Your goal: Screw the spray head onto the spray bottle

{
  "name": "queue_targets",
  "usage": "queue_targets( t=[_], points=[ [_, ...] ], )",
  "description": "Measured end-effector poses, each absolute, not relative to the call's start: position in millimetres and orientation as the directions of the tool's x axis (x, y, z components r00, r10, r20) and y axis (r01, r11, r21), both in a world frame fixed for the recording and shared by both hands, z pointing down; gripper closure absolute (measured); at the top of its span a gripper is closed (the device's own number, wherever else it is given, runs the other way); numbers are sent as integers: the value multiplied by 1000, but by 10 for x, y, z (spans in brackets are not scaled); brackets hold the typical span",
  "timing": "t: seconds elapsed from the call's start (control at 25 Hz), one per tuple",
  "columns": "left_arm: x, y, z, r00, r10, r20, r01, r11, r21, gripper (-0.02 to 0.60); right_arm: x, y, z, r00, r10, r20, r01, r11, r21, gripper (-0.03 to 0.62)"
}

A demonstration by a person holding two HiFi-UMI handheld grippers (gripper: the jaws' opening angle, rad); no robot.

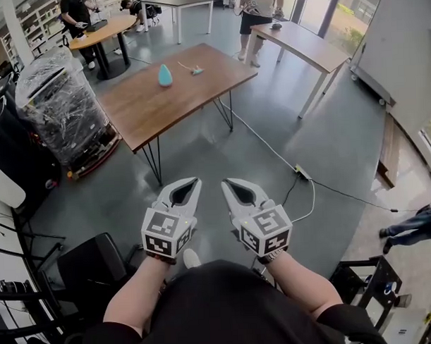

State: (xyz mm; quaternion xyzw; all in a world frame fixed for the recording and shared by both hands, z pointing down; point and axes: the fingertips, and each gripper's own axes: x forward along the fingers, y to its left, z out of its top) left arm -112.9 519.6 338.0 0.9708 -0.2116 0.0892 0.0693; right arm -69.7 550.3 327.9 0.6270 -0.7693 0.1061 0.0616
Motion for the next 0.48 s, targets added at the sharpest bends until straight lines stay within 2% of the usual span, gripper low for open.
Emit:
queue_targets(
  t=[0.48],
  points=[
    [-1503,4311,3448,881,-436,182,-461,-879,124,565,-1068,4558,3321,-246,-938,244,-969,240,-54,602]
  ],
)
